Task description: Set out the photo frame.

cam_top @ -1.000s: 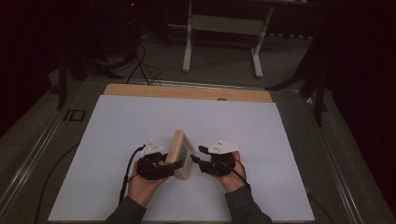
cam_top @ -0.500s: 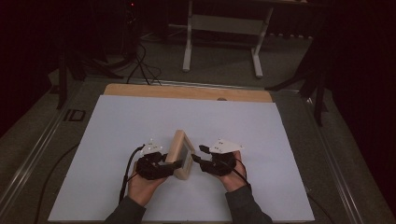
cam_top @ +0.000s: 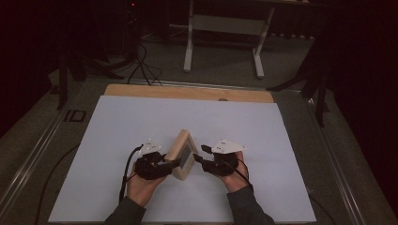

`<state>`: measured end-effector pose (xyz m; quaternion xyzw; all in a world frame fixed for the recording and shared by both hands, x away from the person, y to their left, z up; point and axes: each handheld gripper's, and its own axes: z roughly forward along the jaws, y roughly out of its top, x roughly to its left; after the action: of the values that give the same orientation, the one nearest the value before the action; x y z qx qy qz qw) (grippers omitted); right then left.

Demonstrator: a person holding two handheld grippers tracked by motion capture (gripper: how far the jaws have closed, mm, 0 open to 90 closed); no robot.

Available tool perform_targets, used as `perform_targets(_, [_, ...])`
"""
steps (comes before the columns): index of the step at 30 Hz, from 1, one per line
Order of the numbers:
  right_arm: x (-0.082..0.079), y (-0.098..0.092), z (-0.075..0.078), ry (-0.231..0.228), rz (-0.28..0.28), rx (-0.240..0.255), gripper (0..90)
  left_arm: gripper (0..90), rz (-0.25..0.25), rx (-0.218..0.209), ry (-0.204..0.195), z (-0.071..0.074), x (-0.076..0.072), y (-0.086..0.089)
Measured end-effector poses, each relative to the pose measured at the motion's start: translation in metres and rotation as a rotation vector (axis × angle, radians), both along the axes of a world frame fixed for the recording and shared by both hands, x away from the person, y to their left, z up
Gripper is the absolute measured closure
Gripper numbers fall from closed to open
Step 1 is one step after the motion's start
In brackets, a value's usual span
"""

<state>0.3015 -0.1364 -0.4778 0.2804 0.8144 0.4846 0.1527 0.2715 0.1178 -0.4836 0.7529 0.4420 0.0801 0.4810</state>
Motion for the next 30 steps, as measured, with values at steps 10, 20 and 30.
perform_targets(10, [0.001,-0.005,0.005,-0.013,-0.031,0.028,52.3,60.4,-0.017,0.015,-0.015,0.001,-0.002,-0.003])
perform_targets(20, [0.001,-0.01,0.008,-0.032,-0.043,0.047,59.4,60.6,-0.039,0.039,-0.044,0.002,-0.005,-0.006])
perform_targets(30, [0.0,-0.012,0.013,-0.071,-0.056,0.041,80.9,60.6,-0.106,0.117,-0.121,0.003,-0.011,-0.017])
